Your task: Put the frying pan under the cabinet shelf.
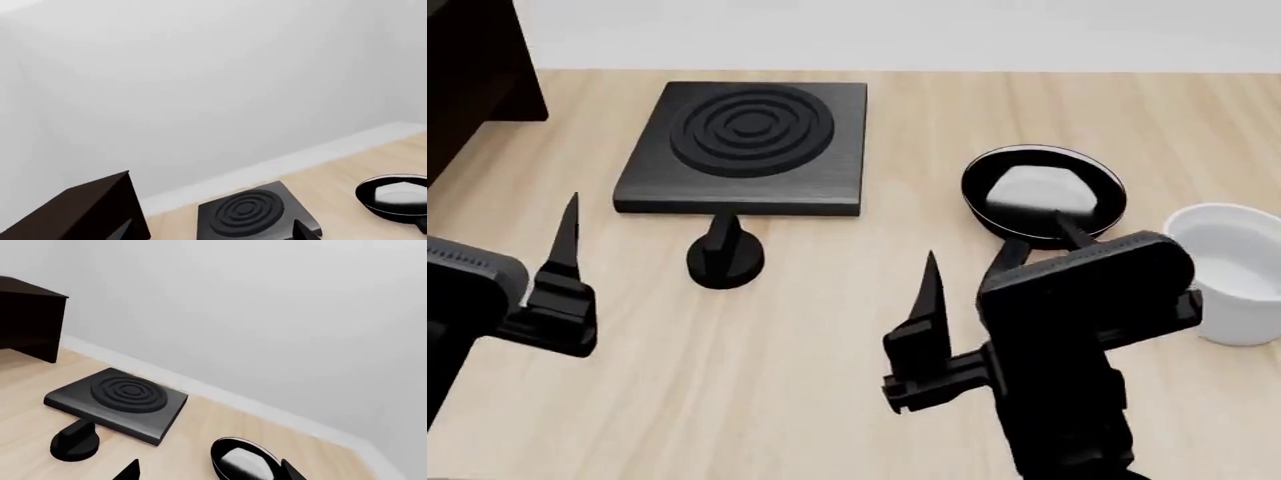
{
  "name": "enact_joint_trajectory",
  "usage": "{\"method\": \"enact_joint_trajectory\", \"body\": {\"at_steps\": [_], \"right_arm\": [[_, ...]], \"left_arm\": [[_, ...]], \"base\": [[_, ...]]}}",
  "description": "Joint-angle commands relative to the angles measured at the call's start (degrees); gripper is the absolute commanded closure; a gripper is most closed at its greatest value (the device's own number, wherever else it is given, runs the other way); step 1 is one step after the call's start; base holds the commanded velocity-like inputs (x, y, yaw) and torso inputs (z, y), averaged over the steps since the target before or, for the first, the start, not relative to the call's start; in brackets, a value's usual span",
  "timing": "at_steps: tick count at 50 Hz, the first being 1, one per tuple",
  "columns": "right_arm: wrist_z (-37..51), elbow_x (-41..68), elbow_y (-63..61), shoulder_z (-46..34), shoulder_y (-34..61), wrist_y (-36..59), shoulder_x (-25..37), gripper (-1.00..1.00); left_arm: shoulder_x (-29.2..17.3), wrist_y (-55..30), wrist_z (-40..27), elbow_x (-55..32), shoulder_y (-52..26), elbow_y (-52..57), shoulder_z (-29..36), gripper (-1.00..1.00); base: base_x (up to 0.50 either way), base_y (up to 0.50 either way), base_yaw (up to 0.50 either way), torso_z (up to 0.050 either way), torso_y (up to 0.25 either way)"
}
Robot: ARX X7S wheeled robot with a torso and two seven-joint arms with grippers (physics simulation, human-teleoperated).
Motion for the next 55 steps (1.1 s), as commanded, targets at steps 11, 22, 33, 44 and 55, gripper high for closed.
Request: {"method": "enact_joint_trajectory", "body": {"at_steps": [11,22,33,44,55], "right_arm": [[-3.85,0.92,0.47,-2.28,14.71,11.37,2.76,-1.0],[-4.44,0.32,-4.56,-4.04,19.36,17.26,4.88,-1.0],[-4.65,0.66,-5.52,-3.84,20.57,18.66,5.16,-1.0],[-4.64,1.18,-6.23,-3.16,20.71,19.35,5.06,-1.0],[-4.62,1.27,-6.59,-3.57,21.26,19.98,5.23,-1.0]], "left_arm": [[-2.9,-13.51,4.12,-2.56,-17.45,-0.09,-1.03,-1.0],[-3.55,-17.64,4.42,-2.81,-21.18,2.67,0.01,-1.0],[-3.73,-18.01,4.37,-2.91,-21.37,2.96,0.59,-1.0],[-4.0,-18.94,4.31,-3.04,-21.66,3.72,1.04,-1.0],[-4.2,-19.25,4.17,-3.09,-21.82,3.98,1.41,-1.0]], "base": [[0.0,0.0,0.0,0.0,0.0],[0.04,0.27,0.0,0.0,0.0],[0.07,0.5,0.0,0.0,0.0],[0.07,0.5,0.0,0.0,0.0],[0.07,0.5,0.0,0.0,0.0]]}}
